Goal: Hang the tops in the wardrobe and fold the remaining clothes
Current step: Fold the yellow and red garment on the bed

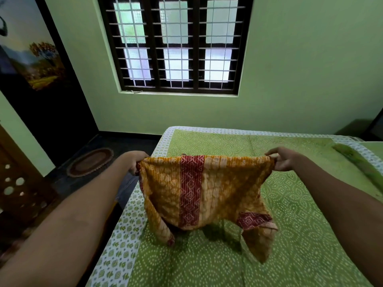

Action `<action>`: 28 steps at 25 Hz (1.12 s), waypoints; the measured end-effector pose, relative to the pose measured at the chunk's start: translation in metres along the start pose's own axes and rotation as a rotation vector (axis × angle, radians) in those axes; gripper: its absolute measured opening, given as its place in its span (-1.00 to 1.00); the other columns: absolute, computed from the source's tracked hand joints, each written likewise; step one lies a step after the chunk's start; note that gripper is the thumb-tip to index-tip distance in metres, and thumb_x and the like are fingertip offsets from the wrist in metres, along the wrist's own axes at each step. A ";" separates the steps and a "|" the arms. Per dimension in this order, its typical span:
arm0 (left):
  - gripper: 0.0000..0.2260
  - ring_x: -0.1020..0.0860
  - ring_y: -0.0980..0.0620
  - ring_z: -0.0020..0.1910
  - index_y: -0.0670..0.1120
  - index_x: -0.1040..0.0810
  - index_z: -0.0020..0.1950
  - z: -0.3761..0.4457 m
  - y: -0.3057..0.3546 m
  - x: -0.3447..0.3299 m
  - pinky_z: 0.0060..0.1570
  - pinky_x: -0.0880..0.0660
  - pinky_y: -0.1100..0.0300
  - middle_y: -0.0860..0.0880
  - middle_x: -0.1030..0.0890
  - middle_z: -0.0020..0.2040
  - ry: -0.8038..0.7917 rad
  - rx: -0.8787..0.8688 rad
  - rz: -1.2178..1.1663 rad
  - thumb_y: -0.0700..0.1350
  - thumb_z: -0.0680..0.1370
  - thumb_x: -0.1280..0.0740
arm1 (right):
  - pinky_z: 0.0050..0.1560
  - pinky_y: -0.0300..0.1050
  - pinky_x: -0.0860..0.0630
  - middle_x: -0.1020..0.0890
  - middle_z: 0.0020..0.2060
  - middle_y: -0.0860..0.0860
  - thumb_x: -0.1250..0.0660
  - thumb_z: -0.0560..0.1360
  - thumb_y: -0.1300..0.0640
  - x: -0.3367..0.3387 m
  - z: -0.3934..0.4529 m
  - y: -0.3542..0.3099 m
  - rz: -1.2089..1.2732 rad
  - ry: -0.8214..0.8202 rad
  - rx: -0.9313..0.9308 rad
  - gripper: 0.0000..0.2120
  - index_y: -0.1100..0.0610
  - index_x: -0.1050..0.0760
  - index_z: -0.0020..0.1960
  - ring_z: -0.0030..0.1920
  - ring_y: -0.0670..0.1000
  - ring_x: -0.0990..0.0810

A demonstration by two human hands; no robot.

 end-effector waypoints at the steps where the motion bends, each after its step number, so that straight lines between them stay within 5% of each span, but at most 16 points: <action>1: -0.65 -0.43 0.00 -0.54 -0.17 -0.43 -0.40 0.002 -0.001 -0.002 -0.45 -0.48 0.20 -0.06 -0.44 -0.50 -0.004 -0.009 -0.005 -0.12 0.58 -0.24 | -0.52 -0.15 -0.55 -0.50 -0.45 0.14 -0.19 0.55 0.27 0.001 -0.001 0.007 -0.058 -0.025 -0.045 -0.83 0.32 -0.41 -0.20 -0.47 0.08 -0.54; 4: -0.75 -0.48 -0.01 -0.54 -0.19 -0.45 -0.25 0.001 0.004 -0.006 -0.48 -0.51 0.17 -0.09 -0.47 -0.43 -0.003 -0.118 -0.153 -0.13 0.60 -0.22 | -0.48 -0.17 -0.55 -0.50 -0.58 0.08 -0.20 0.56 0.26 0.004 -0.001 0.014 -0.176 -0.016 -0.040 -0.80 0.27 -0.45 -0.23 -0.55 0.01 -0.53; 7: -0.86 -0.41 0.09 -0.47 -0.15 -0.51 -0.08 0.010 0.010 0.002 -0.52 -0.34 0.26 -0.01 -0.48 -0.43 0.074 -0.290 -0.407 -0.10 0.59 -0.26 | -0.21 -0.08 -0.42 -0.48 -0.37 0.05 -0.17 0.59 0.21 0.007 0.002 0.010 -0.043 0.022 0.074 -0.79 0.17 -0.41 -0.23 -0.29 0.02 -0.46; 12: -0.71 -0.57 -0.08 -0.10 -0.31 -0.50 0.21 0.003 0.014 0.008 -0.09 -0.49 0.14 -0.19 -0.60 -0.06 0.178 -0.471 -0.591 -0.24 0.52 -0.35 | -0.17 -0.13 -0.40 -0.44 -0.24 0.07 -0.15 0.55 0.34 0.012 0.000 -0.001 0.035 0.030 0.266 -0.86 0.18 -0.40 -0.13 -0.24 -0.01 -0.44; 15: -0.66 -0.56 -0.12 0.01 -0.33 -0.45 0.26 -0.010 0.019 0.013 0.13 -0.48 0.10 -0.22 -0.53 0.13 0.205 -0.548 -0.622 -0.33 0.49 -0.36 | -0.14 -0.13 -0.42 -0.48 -0.11 0.14 -0.13 0.45 0.53 0.009 -0.008 -0.015 0.029 -0.020 0.413 -0.65 0.18 -0.40 0.10 -0.18 0.03 -0.48; 19: -0.53 -0.54 -0.08 -0.01 -0.26 -0.39 0.29 -0.022 0.026 0.020 0.04 -0.56 0.08 -0.25 -0.50 0.11 0.155 -0.675 -0.471 -0.48 0.41 -0.35 | -0.37 -0.33 -0.52 -0.50 0.01 0.19 -0.14 0.31 0.66 0.003 -0.012 -0.025 -0.351 0.088 0.643 -0.51 0.37 -0.50 0.16 -0.11 0.11 -0.49; 23: -0.65 -0.52 -0.02 -0.02 -0.27 -0.57 0.17 -0.039 0.034 0.021 0.04 -0.47 0.15 -0.16 -0.59 0.00 0.305 -0.835 0.241 -0.39 0.40 -0.42 | -0.46 -0.45 -0.43 -0.60 -0.21 0.17 -0.37 0.34 0.48 0.008 -0.014 -0.034 -0.620 0.334 0.854 -0.74 0.39 -0.60 0.03 -0.43 -0.16 -0.50; 25: -0.80 -0.53 -0.02 -0.05 -0.23 -0.63 0.05 -0.048 0.036 0.023 -0.05 -0.41 0.18 -0.12 -0.61 -0.05 0.441 -0.924 0.459 -0.26 0.44 -0.44 | -0.34 -0.34 -0.44 -0.62 -0.19 0.18 -0.46 0.35 0.35 0.009 -0.019 -0.040 -0.728 0.438 0.925 -0.80 0.36 -0.64 -0.03 -0.35 -0.10 -0.54; 28: -0.79 -0.50 -0.09 0.00 -0.28 -0.61 0.00 -0.043 0.036 0.039 0.04 -0.41 0.12 -0.17 -0.54 -0.01 0.504 -0.966 0.136 -0.17 0.45 -0.44 | 0.04 -0.14 -0.41 -0.57 0.04 0.15 -0.53 0.32 0.20 0.014 -0.031 -0.045 -0.707 0.330 0.959 -0.68 0.35 -0.62 -0.01 0.04 0.05 -0.52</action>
Point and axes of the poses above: each hand's wrist, its own z-axis towards the middle knuckle, its own x-axis out of the back of the hand, y = z × x, the point moved 4 cm from there along z, towards the middle knuckle
